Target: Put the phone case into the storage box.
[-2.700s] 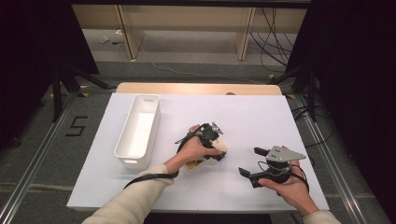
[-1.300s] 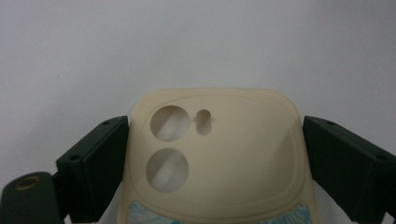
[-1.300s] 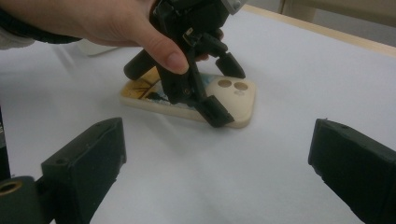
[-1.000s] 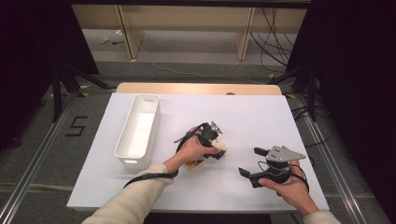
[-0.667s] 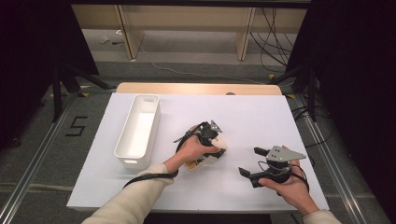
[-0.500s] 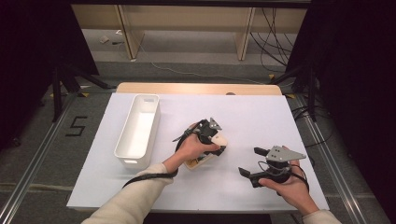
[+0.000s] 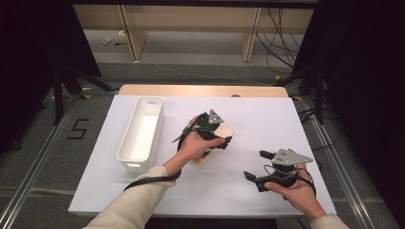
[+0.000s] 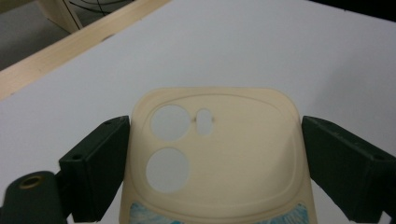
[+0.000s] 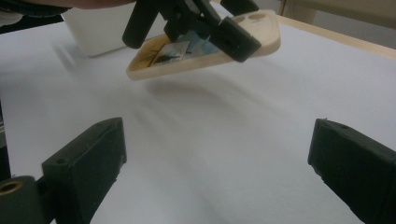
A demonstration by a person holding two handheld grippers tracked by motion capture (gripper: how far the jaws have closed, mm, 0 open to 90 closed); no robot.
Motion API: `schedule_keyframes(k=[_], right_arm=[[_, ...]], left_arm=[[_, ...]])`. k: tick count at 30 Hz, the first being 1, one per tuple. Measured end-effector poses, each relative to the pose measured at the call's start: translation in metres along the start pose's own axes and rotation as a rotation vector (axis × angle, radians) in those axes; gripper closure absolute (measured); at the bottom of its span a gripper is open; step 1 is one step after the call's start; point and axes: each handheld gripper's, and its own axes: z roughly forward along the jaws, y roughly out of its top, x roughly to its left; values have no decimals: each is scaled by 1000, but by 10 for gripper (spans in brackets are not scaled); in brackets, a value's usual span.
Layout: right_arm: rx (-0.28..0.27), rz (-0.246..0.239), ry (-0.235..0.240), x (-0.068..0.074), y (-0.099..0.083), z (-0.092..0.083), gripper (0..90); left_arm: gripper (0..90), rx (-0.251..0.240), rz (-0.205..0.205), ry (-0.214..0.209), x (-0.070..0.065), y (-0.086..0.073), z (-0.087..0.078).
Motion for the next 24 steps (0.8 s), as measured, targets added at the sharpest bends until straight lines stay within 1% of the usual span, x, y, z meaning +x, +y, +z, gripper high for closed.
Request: schedule_keyframes(k=[4, 13, 20, 24], right_arm=[[0, -1, 0, 0, 0, 0, 53], [1, -2, 4, 0, 0, 1, 53], [0, -1, 5, 0, 1, 1, 53], [0, -3, 6, 0, 1, 1, 53]], left_arm=[[107, -34, -9, 20, 2, 3, -6], [107, -104, -33, 48, 6, 10, -17], [107, -142, -39, 73, 10, 15, -26], [107, -170, -52, 92, 12, 18, -32]])
